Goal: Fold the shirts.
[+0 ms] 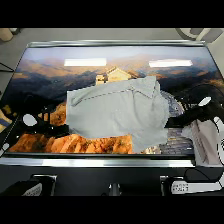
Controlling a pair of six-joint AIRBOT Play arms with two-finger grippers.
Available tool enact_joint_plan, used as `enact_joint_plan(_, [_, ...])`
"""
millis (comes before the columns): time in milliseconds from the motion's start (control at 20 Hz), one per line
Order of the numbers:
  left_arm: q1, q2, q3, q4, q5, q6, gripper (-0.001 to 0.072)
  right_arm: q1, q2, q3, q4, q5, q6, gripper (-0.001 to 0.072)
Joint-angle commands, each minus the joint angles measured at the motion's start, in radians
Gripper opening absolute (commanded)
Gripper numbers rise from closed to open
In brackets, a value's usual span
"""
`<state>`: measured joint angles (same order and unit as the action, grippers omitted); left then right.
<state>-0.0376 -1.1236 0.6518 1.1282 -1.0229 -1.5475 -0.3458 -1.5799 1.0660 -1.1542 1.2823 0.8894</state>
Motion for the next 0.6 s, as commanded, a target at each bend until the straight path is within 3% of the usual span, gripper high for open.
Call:
enact_joint_plan(0, [-0.001, 0.044, 0.03, -0.002, -0.003, 0.001, 0.0029, 0.0, -0.026, 0.005, 0.043, -0.024, -0.023, 0.0021])
enact_joint_plan(150, [0.005, 0.119, 0.198, 0.012, 0.001, -0.004, 0.0028, 0.0, 0.077, 0.093, 0.048, -0.007, -0.09, 0.0019])
enact_joint_plan(350, [0.005, 0.277, 0.687, 0.107, 0.091, -0.005, 0.0028, 0.0, 0.389, 0.417, 0.187, -0.086, -0.106, 0.0019])
enact_joint_plan(550, [0.005, 0.401, 1.096, 0.107, 0.363, 0.004, 0.0028, 0.0, 0.774, 0.69, 0.198, -0.508, -0.209, 0.0019])
